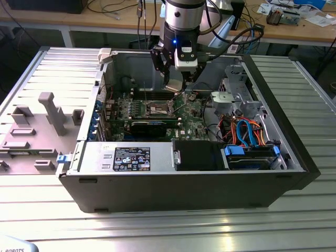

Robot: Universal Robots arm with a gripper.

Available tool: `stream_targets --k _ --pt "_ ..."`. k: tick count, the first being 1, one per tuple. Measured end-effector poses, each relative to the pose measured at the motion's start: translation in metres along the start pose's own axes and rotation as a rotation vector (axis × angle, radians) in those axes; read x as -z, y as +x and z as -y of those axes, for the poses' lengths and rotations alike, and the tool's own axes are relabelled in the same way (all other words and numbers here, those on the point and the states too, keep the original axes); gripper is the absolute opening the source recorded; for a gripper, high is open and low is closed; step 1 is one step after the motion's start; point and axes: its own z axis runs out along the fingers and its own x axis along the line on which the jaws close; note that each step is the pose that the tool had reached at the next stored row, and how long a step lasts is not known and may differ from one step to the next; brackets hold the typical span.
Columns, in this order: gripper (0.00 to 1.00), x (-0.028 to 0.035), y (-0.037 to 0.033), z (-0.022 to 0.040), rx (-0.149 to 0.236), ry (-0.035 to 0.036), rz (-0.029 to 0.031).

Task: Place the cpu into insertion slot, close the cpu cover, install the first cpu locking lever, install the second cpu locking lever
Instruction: 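Place the cpu into insertion slot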

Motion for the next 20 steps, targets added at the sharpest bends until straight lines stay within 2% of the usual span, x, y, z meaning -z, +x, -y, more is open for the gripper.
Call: stream_targets --k 20 --pt "0.54 -0.0005 0.0 0.0 -0.011 -0.0001 0.0008"
